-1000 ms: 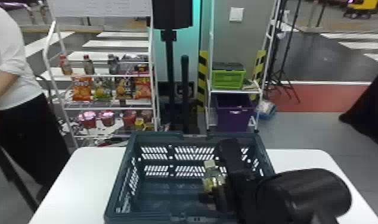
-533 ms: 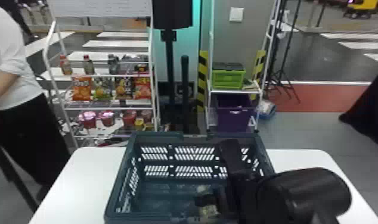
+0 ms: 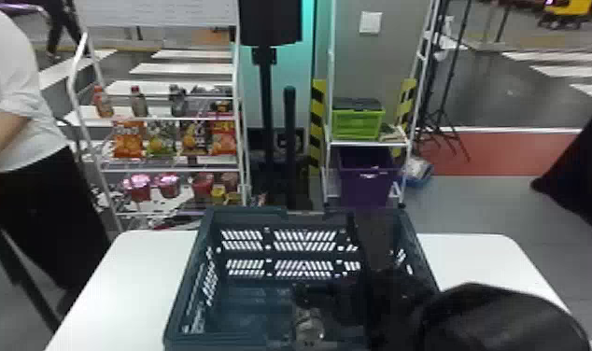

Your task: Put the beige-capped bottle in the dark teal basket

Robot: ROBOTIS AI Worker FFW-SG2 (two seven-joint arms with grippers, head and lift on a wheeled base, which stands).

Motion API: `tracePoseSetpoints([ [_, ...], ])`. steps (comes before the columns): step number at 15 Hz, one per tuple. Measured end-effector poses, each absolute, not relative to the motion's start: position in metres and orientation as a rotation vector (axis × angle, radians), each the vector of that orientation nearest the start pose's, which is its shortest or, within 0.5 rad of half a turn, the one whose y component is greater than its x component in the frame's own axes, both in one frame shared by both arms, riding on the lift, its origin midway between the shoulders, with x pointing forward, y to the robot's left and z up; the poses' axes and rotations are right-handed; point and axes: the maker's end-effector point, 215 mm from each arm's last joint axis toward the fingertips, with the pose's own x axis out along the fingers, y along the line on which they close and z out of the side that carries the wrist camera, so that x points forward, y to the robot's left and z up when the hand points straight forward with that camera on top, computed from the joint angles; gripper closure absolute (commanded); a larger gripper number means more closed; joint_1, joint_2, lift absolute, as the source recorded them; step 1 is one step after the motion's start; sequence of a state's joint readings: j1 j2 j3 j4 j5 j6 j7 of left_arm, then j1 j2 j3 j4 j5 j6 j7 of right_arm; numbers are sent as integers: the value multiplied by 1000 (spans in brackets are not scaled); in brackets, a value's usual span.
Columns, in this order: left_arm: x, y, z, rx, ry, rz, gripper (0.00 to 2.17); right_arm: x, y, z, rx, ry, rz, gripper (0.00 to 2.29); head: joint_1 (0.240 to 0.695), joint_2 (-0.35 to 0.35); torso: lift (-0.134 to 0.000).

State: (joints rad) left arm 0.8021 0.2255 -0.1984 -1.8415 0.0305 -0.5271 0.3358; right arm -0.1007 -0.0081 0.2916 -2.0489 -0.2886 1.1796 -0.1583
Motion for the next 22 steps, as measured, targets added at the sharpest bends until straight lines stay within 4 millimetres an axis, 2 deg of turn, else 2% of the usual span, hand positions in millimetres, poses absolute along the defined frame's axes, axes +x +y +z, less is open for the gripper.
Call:
tracePoseSetpoints([
  [2,302,218,-409,-8,25,53,161,509,-55,-345,43,509,322,33,499,0,0],
  [4,302,218,-407,-10,19,52,161,492,-77,-337,68,410,304,33,499,0,0],
  [7,303,215,-403,-14,12,48,161,461,-121,-322,131,254,245,33,499,0,0],
  [10,303,212,-401,-16,6,48,161,419,-166,-301,165,73,173,36,499,0,0],
  [12,302,210,-398,-18,-2,47,161,386,-194,-296,168,-9,145,53,499,0,0],
  [14,300,209,-396,-18,-3,47,161,358,-216,-297,161,-64,126,56,499,0,0],
  [16,298,208,-396,-18,-2,49,161,336,-232,-312,152,-68,103,56,499,0,0],
  [19,297,208,-395,-18,-1,52,161,313,-239,-338,141,-28,87,60,499,0,0],
  [22,296,208,-394,-14,-2,57,161,298,-235,-348,118,-6,86,66,499,0,0],
])
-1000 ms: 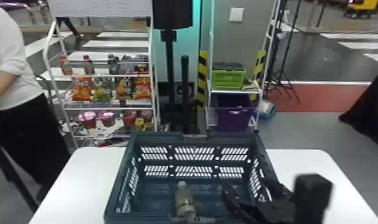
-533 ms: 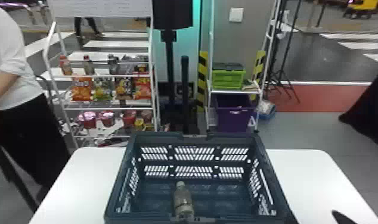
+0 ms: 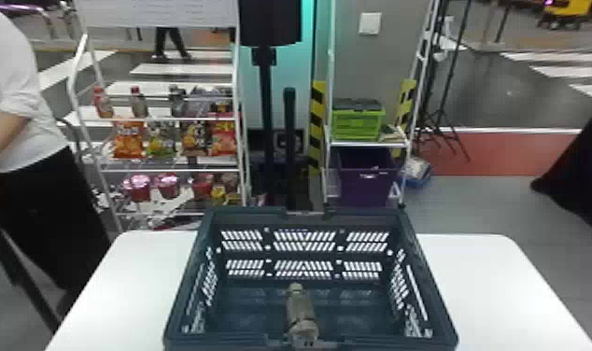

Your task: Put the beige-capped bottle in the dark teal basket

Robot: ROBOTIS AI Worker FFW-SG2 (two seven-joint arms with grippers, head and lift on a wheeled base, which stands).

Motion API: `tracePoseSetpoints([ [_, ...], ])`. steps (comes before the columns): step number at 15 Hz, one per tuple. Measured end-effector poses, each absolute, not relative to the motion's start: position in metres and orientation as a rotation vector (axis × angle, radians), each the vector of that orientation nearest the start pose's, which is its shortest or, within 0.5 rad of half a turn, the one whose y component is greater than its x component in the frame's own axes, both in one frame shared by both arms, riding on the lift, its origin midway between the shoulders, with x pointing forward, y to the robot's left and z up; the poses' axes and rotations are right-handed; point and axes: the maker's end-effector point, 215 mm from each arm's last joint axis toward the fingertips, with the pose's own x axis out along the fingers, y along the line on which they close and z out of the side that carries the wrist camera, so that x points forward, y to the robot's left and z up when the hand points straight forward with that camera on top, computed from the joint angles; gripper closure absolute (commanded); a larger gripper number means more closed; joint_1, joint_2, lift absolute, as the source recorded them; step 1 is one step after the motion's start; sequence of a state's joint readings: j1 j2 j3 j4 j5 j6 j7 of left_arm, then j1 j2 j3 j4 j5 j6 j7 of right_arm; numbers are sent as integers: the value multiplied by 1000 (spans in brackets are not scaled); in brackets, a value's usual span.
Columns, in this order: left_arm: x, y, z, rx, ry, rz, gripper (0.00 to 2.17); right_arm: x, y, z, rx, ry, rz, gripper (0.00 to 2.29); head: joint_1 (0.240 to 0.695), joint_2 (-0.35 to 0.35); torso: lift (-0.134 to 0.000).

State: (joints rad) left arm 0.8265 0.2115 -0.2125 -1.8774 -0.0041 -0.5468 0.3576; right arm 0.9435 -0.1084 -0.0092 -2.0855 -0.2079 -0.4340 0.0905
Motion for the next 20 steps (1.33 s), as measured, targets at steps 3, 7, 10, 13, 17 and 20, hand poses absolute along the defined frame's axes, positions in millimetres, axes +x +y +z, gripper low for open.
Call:
tracePoseSetpoints([
  [3,295,209,-391,-14,-7,65,161,287,-232,-359,104,-2,99,70,499,0,0],
  [7,295,208,-386,-15,-16,64,161,282,-232,-362,97,-11,102,73,499,0,0],
  [10,293,207,-384,-14,-17,62,161,281,-230,-361,99,-15,109,76,499,0,0],
  [13,290,207,-382,-17,-22,60,164,280,-228,-363,97,-12,117,76,499,0,0],
  [17,287,207,-382,-15,-21,56,164,277,-227,-367,93,-1,121,76,499,0,0],
  [20,284,206,-382,-10,-18,53,164,276,-227,-368,91,4,122,76,499,0,0],
])
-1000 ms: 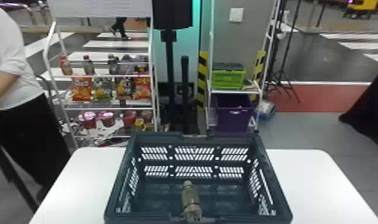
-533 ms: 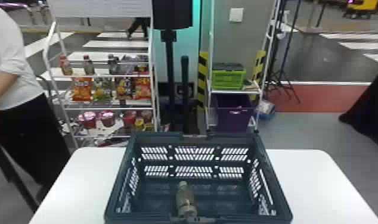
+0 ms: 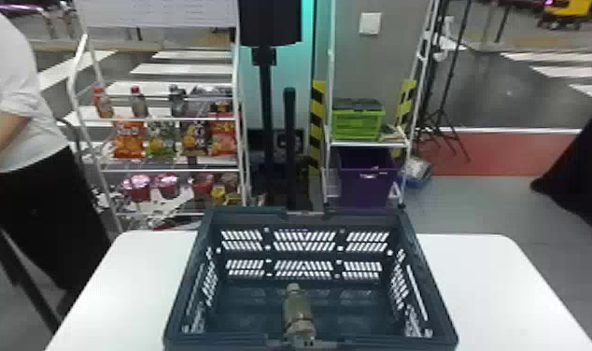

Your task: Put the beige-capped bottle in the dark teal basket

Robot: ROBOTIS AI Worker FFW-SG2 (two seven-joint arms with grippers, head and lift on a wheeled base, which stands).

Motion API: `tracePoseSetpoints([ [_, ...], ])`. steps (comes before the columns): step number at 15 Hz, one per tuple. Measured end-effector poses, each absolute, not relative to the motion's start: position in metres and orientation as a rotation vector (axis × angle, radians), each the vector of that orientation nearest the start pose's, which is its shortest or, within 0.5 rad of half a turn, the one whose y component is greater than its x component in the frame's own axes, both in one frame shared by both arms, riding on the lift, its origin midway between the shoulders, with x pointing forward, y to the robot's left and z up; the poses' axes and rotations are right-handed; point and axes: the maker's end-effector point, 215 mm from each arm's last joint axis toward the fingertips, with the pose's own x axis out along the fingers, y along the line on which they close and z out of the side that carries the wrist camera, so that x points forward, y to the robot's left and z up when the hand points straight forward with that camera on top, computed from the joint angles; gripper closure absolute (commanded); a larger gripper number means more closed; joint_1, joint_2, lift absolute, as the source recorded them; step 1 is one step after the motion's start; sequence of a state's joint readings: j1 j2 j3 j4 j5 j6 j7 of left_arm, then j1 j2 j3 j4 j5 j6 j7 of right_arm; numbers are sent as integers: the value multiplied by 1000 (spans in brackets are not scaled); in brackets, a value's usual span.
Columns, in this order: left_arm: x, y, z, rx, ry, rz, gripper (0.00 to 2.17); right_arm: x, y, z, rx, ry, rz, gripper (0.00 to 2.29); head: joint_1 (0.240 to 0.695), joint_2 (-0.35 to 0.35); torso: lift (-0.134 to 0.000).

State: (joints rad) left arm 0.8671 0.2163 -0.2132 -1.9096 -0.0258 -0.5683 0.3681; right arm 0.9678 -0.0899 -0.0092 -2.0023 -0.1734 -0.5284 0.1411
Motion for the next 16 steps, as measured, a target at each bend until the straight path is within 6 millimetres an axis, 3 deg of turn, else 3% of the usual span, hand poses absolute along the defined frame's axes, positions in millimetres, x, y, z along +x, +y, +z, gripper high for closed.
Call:
tracePoseSetpoints([
  [16,282,203,-381,-8,-18,62,161,276,-230,-363,81,-3,121,83,499,0,0],
])
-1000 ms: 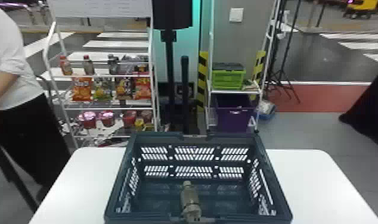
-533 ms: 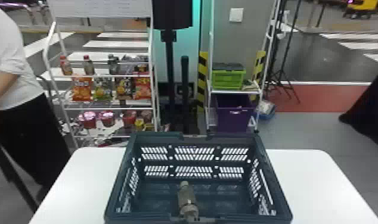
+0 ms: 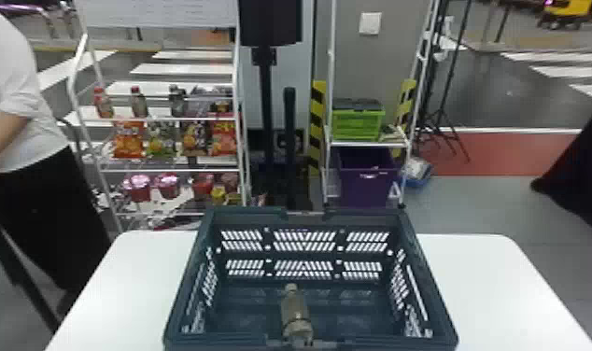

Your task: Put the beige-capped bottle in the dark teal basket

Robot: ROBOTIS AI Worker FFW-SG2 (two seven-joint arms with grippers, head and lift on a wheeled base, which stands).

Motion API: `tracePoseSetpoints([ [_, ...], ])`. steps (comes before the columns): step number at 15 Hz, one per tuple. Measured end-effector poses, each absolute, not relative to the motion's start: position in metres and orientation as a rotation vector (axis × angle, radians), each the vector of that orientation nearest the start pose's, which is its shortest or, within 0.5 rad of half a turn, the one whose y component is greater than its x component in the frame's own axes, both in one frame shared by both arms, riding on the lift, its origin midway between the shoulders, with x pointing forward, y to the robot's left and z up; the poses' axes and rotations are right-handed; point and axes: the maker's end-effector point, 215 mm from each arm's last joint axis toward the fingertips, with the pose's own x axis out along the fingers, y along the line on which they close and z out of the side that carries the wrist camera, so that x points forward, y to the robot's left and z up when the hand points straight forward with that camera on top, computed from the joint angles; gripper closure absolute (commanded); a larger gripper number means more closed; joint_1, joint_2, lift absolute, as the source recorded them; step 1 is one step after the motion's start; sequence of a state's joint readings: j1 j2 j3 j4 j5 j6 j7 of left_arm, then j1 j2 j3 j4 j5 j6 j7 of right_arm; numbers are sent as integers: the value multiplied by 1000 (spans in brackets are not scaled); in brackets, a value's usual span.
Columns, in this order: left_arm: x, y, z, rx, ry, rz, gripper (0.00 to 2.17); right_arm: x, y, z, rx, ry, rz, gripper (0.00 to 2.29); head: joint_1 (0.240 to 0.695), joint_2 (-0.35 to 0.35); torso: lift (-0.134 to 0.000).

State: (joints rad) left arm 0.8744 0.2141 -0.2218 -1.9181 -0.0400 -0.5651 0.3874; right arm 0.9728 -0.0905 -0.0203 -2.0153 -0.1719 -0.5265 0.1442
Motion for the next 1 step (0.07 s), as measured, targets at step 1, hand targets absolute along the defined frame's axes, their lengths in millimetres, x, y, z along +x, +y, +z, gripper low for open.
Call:
tracePoseSetpoints([
  [1,280,201,-379,-11,-16,66,161,276,-232,-360,78,-8,119,83,499,0,0],
])
